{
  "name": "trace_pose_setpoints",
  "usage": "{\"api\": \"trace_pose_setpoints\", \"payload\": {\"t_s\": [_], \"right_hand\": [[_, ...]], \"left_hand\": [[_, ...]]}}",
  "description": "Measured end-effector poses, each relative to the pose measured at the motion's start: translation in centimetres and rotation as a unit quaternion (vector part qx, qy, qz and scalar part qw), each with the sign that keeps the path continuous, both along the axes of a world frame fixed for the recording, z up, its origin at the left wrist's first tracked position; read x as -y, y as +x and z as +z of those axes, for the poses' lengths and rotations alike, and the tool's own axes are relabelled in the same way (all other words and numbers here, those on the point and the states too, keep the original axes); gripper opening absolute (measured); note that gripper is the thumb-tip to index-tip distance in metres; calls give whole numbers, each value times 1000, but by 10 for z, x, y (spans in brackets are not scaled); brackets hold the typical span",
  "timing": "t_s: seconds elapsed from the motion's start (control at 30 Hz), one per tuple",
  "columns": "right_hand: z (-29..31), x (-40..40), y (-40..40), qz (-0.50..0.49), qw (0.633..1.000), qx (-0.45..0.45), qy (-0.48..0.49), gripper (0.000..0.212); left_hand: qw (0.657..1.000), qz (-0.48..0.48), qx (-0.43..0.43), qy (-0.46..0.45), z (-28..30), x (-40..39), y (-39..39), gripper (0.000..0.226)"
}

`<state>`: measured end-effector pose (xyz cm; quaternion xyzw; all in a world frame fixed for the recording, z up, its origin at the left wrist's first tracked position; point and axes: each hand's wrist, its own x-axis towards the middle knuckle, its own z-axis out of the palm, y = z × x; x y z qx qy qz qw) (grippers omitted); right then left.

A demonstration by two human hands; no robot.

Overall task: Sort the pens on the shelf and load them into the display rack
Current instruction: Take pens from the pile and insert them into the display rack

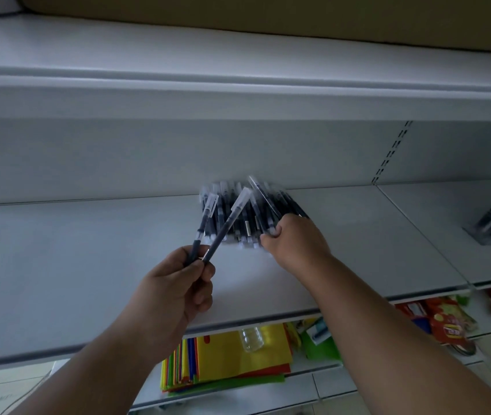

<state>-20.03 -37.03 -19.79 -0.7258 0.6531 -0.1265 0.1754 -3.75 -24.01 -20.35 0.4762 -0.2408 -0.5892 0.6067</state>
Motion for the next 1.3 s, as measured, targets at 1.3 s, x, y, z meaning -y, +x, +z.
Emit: {"api": "trace_pose_setpoints", "payload": {"t_s": [1.3], "right_hand": [[-8, -5, -22, -6, 998, 34, -58, 22]], "left_hand": [[998, -15, -55, -6, -1, 10, -18, 24]]}}
